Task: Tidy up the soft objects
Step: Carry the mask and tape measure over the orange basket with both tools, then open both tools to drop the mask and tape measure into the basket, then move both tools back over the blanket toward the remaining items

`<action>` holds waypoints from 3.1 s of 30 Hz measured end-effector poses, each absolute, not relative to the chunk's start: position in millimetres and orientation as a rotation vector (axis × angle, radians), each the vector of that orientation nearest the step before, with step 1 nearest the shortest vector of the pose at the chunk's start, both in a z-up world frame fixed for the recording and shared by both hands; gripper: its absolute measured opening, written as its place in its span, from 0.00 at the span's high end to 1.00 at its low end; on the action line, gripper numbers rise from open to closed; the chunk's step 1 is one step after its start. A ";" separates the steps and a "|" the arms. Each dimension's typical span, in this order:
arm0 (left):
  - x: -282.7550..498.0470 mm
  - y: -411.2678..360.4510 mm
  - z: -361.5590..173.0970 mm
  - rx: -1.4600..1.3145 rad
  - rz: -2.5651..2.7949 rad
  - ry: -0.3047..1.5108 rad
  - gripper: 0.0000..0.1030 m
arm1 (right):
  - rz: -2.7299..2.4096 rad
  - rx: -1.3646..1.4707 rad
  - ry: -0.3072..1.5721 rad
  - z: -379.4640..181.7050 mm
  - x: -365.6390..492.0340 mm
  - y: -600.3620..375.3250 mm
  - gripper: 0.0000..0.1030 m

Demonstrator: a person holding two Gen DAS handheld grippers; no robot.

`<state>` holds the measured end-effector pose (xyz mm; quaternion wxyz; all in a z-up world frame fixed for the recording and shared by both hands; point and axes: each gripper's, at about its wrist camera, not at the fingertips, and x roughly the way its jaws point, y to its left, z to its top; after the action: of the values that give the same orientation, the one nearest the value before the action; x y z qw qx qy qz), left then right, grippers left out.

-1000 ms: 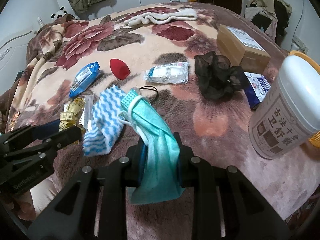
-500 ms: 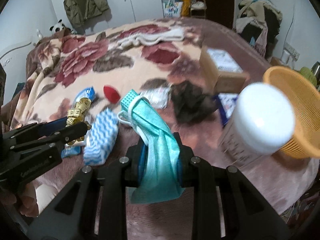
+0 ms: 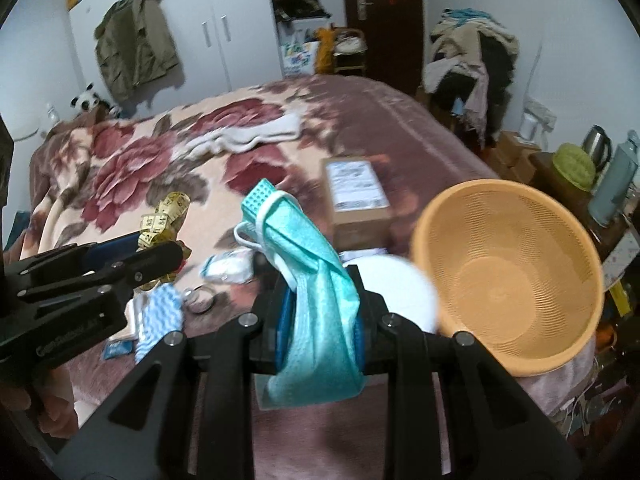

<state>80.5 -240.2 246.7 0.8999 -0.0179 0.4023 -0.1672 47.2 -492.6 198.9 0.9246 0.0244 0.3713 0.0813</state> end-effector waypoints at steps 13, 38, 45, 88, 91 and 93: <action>118.3 -348.0 250.9 -0.036 -0.531 0.899 0.62 | 0.043 0.157 0.771 198.4 62.6 -583.8 0.76; 146.9 -437.8 224.2 -0.003 -0.583 0.915 0.00 | -0.151 0.369 0.795 173.9 64.3 -698.6 0.04; 141.2 -424.5 235.3 0.042 -0.542 0.883 0.00 | -0.157 0.339 0.813 174.5 62.2 -691.3 0.00; 110.0 -141.5 250.4 -0.099 -0.303 0.857 0.00 | 0.072 0.031 0.803 212.5 59.2 -489.5 0.00; 107.3 -122.0 249.0 -0.098 -0.282 0.855 0.00 | 0.109 0.007 0.800 213.4 58.7 -466.1 0.00; 105.2 -109.9 245.8 -0.092 -0.265 0.857 0.00 | 0.129 -0.009 0.801 213.1 59.8 -453.2 0.00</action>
<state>105.2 -109.9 245.8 0.9000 -0.0445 0.4143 -0.1279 59.8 -453.2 213.1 0.9189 -0.0046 0.3896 0.0627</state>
